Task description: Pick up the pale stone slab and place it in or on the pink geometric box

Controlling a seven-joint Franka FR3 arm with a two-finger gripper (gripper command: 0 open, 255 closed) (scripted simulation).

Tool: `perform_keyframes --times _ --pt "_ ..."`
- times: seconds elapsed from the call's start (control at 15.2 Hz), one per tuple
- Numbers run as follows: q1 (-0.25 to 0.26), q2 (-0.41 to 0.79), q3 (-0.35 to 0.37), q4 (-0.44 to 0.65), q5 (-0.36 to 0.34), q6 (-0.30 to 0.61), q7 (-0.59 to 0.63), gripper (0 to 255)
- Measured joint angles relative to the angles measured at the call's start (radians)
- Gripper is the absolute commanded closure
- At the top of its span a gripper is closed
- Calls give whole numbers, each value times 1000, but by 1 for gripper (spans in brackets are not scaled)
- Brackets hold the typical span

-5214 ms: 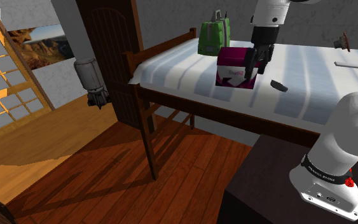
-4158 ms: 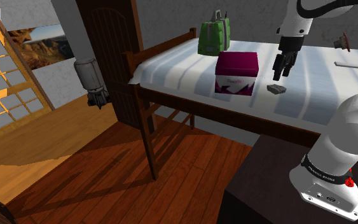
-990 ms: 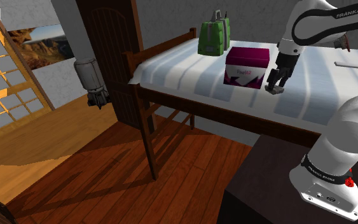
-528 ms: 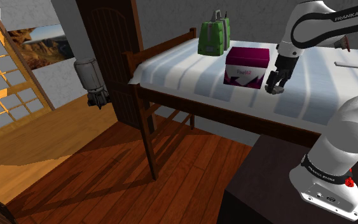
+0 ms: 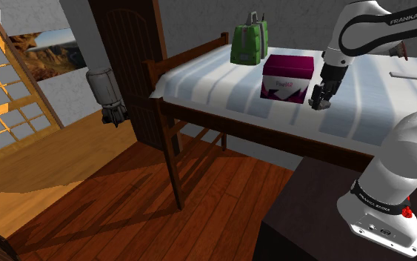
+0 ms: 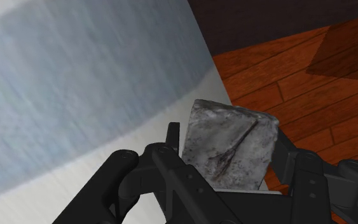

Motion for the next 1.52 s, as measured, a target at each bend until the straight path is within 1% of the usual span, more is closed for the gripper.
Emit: perform_keyframes --times 0.2,0.33,1.52 --pt "0 0 0 0 0 0 0 255" --pt "1 -4 4 12 3 -18 0 255" --pt "21 -25 58 235 51 -261 3 255"
